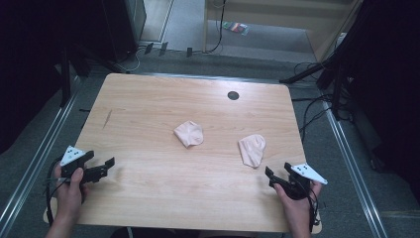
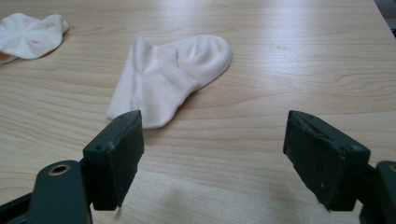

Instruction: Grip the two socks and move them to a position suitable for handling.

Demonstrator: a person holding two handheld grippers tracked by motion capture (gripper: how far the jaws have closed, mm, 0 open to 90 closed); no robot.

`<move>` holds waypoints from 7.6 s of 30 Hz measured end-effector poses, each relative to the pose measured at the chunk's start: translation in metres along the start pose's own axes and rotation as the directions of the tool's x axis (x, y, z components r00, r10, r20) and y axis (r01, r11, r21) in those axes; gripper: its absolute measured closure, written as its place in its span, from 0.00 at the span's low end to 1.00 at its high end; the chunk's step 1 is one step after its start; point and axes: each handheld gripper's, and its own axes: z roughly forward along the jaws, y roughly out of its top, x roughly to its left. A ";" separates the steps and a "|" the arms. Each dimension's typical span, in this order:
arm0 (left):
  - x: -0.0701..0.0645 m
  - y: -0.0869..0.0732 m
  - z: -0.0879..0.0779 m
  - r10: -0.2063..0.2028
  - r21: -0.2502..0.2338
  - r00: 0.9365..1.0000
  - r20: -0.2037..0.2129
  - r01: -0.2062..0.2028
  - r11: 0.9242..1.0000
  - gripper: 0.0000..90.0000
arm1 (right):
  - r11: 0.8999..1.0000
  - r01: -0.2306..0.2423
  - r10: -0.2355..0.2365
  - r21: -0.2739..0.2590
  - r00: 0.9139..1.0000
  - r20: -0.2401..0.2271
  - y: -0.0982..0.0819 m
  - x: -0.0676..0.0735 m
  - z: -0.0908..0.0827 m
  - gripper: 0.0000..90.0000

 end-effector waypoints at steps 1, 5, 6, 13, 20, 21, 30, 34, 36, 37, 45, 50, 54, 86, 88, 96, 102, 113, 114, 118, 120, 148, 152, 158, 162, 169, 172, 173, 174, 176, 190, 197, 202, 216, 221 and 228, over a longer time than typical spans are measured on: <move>0.000 0.000 0.000 -0.002 -0.002 1.000 -0.001 0.002 1.000 0.15 | 1.000 0.000 0.000 -0.004 1.000 0.005 0.000 0.000 0.000 0.23; 0.000 0.000 0.000 -0.003 -0.003 1.000 -0.002 0.003 1.000 0.15 | 1.000 -0.001 0.001 -0.012 1.000 0.010 0.001 0.000 0.000 0.23; 0.000 0.000 0.000 0.000 0.000 1.000 -0.003 0.000 1.000 0.15 | 1.000 -0.011 0.012 -0.014 1.000 0.013 0.002 0.001 0.000 0.23; 0.000 0.000 0.000 -0.005 -0.003 1.000 -0.003 0.005 1.000 0.15 | 1.000 -0.015 0.016 -0.027 0.999 0.035 0.016 0.009 0.003 0.27; 0.000 0.000 0.000 -0.005 -0.008 1.000 -0.004 0.005 1.000 0.15 | 1.000 -0.008 0.008 0.026 1.000 0.025 0.041 0.019 0.017 0.34; 0.000 0.000 0.000 -0.005 -0.008 1.000 -0.004 0.005 1.000 0.15 | 1.000 -0.008 0.008 0.026 1.000 0.025 0.041 0.019 0.017 0.34; 0.000 0.000 0.000 -0.010 -0.012 1.000 -0.003 0.010 1.000 0.15 | 0.994 0.031 -0.035 0.105 0.999 0.038 0.076 0.034 0.053 0.38; 0.000 0.000 0.000 -0.009 -0.011 1.000 -0.003 0.009 1.000 0.15 | 0.985 0.059 -0.063 0.163 0.998 0.019 0.071 0.033 0.068 0.36; 0.000 0.000 0.000 -0.007 -0.010 1.000 -0.004 0.007 1.000 0.15 | 0.981 0.061 -0.066 0.184 0.998 0.022 0.065 0.033 0.074 0.36; 0.000 0.000 0.000 -0.006 -0.008 1.000 -0.003 0.006 1.000 0.15 | 0.980 0.061 -0.066 0.190 0.998 0.021 0.062 0.032 0.076 0.35; -0.001 0.000 0.001 -0.001 -0.003 1.000 -0.006 0.001 1.000 0.15 | 0.971 0.080 -0.089 0.226 0.996 0.030 0.047 0.034 0.088 0.38; -0.001 0.000 0.001 -0.005 0.000 1.000 -0.004 0.005 1.000 0.15 | 0.975 0.075 -0.089 0.208 0.994 0.058 0.045 0.037 0.088 0.58; -0.001 0.000 0.001 -0.006 -0.001 1.000 -0.007 0.006 1.000 0.15 | 0.975 0.064 -0.075 0.215 0.996 0.046 0.046 0.042 0.086 0.84; -0.073 0.017 -0.007 0.080 -0.085 0.994 0.074 -0.073 0.994 0.15 | 0.998 0.059 -0.057 0.038 0.996 -0.074 0.066 0.121 0.030 0.93; -0.081 0.018 -0.006 0.083 -0.094 0.992 0.091 -0.075 0.993 0.15 | 0.997 0.068 -0.065 0.039 0.995 -0.082 0.063 0.128 0.030 0.93; -0.107 0.018 -0.005 0.101 -0.115 0.983 0.151 -0.084 0.990 0.15 | 0.995 0.088 -0.080 0.053 0.986 -0.146 0.055 0.158 0.034 0.92; -0.127 0.017 -0.003 0.132 -0.125 0.972 0.196 -0.108 0.986 0.15 | 0.994 0.089 -0.077 0.058 0.980 -0.183 0.048 0.176 0.037 0.92; -0.150 0.011 -0.001 0.193 -0.145 0.936 0.293 -0.156 0.977 0.15 | 0.989 0.116 -0.092 0.090 0.967 -0.237 0.025 0.212 0.047 0.91; -0.150 0.010 -0.001 0.204 -0.147 0.932 0.301 -0.165 0.975 0.15 | 0.989 0.118 -0.094 0.088 0.966 -0.240 0.024 0.215 0.047 0.91; -0.148 0.006 0.004 0.192 -0.144 0.922 0.336 -0.151 0.978 0.15 | 0.987 0.132 -0.105 0.095 0.963 -0.249 0.016 0.227 0.048 0.91; -0.147 0.006 0.006 0.176 -0.139 0.919 0.353 -0.135 0.981 0.15 | 0.984 0.147 -0.117 0.102 0.959 -0.258 0.011 0.233 0.049 0.91; -0.132 0.004 0.011 0.142 -0.105 0.935 0.325 -0.113 0.988 0.15 | 0.955 0.207 -0.122 0.212 0.928 -0.353 -0.002 0.234 0.057 0.56; -0.130 0.004 0.010 0.132 -0.106 0.937 0.322 -0.103 0.989 0.15 | 0.947 0.232 -0.144 0.224 0.926 -0.349 -0.006 0.240 0.058 0.64; -0.130 0.005 0.011 0.111 -0.087 0.950 0.291 -0.090 0.992 0.15 | 0.939 0.272 -0.196 0.210 0.926 -0.322 -0.011 0.243 0.057 0.85; -0.130 0.005 0.013 0.106 -0.078 0.949 0.296 -0.087 0.993 0.15 | 0.946 0.267 -0.200 0.185 0.927 -0.317 -0.007 0.241 0.053 0.93; -0.133 0.004 0.015 0.109 -0.062 0.940 0.322 -0.095 0.994 0.15 | 0.962 0.239 -0.186 0.130 0.926 -0.329 0.011 0.241 0.042 0.94; -0.141 0.003 0.017 0.118 -0.054 0.929 0.350 -0.106 0.993 0.15 | 0.971 0.222 -0.179 0.093 0.924 -0.336 0.025 0.241 0.036 0.94; -0.143 0.003 0.017 0.120 -0.052 0.926 0.359 -0.109 0.993 0.15 | 0.973 0.217 -0.178 0.081 0.924 -0.339 0.030 0.241 0.033 0.94; -0.146 0.003 0.018 0.118 -0.048 0.921 0.371 -0.108 0.993 0.15 | 0.975 0.212 -0.175 0.074 0.923 -0.342 0.034 0.241 0.031 0.94; -0.153 0.002 0.020 0.126 -0.034 0.911 0.393 -0.122 0.992 0.14 | 0.980 0.191 -0.160 0.056 0.923 -0.350 0.042 0.241 0.027 0.94; -0.213 0.000 0.038 0.260 0.006 0.924 0.281 -0.273 0.962 0.32 | 0.993 0.106 -0.115 -0.046 0.876 -0.469 0.076 0.243 -0.003 0.93; -0.180 0.001 0.026 0.331 -0.013 0.920 0.211 -0.336 0.942 0.99 | 0.998 0.067 -0.054 0.017 0.909 -0.412 0.067 0.216 0.009 0.95; -0.175 0.003 0.017 0.436 -0.007 0.893 0.109 -0.438 0.899 0.99 | 0.993 0.043 0.000 0.110 0.933 -0.360 0.049 0.195 0.030 0.96; -0.162 -0.004 0.023 0.414 0.059 0.897 0.153 -0.427 0.902 0.85 | 0.958 0.131 -0.067 0.256 0.967 -0.245 0.017 0.165 0.062 0.96; -0.132 0.004 0.018 0.247 0.031 0.951 0.184 -0.257 0.966 0.79 | 0.953 0.158 -0.105 0.260 0.973 -0.206 0.018 0.154 0.064 0.95; -0.124 0.014 0.035 0.009 0.027 0.950 0.312 -0.018 0.999 0.61 | 0.983 0.056 -0.020 0.173 0.979 -0.201 0.029 0.136 0.057 0.73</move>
